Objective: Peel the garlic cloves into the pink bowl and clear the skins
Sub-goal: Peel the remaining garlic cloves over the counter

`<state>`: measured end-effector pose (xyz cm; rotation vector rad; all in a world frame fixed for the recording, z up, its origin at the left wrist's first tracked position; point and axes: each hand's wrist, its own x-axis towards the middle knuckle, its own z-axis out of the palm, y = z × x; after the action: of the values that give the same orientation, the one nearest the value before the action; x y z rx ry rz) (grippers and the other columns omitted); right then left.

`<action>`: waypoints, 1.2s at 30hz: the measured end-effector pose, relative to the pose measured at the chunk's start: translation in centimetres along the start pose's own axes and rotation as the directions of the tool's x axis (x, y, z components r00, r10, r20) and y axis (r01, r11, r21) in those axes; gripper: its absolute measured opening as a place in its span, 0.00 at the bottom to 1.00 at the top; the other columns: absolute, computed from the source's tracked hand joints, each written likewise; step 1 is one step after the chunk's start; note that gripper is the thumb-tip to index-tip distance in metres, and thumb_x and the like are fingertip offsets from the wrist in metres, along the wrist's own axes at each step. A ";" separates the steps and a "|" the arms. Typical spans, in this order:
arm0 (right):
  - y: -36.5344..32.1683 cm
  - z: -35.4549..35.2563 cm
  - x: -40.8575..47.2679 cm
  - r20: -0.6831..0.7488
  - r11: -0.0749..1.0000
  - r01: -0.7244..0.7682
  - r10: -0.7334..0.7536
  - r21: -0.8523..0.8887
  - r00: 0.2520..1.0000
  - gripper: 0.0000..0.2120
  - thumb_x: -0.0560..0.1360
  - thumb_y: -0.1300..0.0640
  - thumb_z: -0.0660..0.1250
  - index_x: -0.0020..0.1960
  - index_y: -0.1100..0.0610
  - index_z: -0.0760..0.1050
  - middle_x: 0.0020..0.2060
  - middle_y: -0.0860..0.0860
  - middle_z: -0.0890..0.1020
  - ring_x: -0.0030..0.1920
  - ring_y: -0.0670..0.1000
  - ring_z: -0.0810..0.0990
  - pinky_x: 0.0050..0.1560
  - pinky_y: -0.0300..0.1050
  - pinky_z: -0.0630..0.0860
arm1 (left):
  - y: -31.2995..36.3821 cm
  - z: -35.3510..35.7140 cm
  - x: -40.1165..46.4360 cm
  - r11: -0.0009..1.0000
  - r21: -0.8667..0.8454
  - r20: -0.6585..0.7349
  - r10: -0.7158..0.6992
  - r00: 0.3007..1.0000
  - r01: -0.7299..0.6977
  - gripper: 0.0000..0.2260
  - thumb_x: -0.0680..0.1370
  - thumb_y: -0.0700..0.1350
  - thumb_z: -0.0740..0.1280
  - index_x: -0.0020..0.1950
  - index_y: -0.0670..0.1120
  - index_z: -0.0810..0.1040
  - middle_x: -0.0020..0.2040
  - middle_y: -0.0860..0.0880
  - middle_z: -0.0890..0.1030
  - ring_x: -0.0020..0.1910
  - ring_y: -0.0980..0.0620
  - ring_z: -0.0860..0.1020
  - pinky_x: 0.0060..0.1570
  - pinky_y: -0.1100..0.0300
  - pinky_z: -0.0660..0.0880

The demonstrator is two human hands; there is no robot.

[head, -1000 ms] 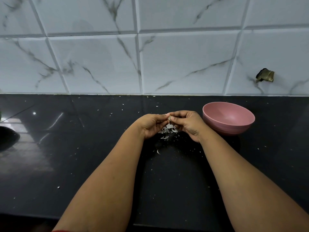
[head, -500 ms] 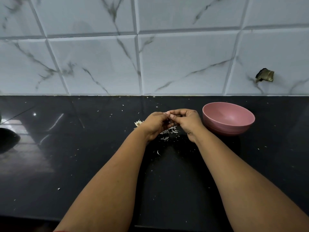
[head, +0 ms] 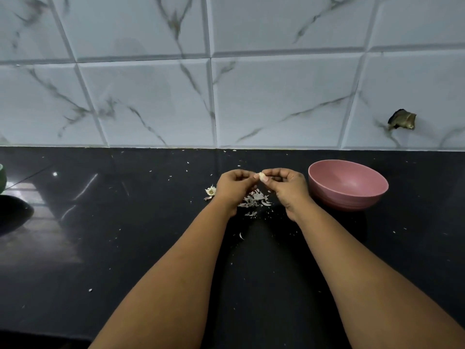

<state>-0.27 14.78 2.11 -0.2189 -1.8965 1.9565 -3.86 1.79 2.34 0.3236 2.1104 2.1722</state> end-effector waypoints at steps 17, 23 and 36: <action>0.3 0.1 -0.2 0.039 0.944 0.135 -0.130 -0.299 0.991 0.04 0.69 0.61 0.77 0.43 0.57 0.84 0.37 0.52 0.85 0.37 0.45 0.83 0.43 0.39 0.80 | 0.2 0.7 -0.5 0.709 0.660 -0.022 0.352 0.936 -0.251 0.07 0.77 0.40 0.66 0.46 0.46 0.84 0.38 0.53 0.82 0.42 0.55 0.78 0.49 0.63 0.74; 0.1 0.1 -0.5 0.049 0.947 0.124 -0.115 -0.297 0.992 0.05 0.68 0.63 0.77 0.43 0.59 0.83 0.36 0.51 0.85 0.36 0.43 0.83 0.40 0.35 0.79 | 0.2 0.8 -0.6 0.665 0.698 0.000 0.371 0.929 -0.266 0.08 0.75 0.37 0.63 0.45 0.44 0.82 0.39 0.50 0.83 0.45 0.49 0.79 0.51 0.58 0.74; -0.5 0.4 -0.5 -0.027 0.988 -0.012 0.017 0.157 0.999 0.06 0.71 0.69 0.72 0.46 0.61 0.79 0.37 0.54 0.83 0.34 0.43 0.82 0.36 0.33 0.77 | -0.6 1.1 -0.1 0.991 -0.007 -0.034 0.134 0.990 -0.134 0.18 0.74 0.45 0.74 0.63 0.51 0.77 0.52 0.46 0.81 0.51 0.50 0.81 0.55 0.56 0.78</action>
<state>0.08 14.19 2.59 -0.2141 -1.7178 2.0892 -3.63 2.86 1.75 0.4429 2.1540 2.2751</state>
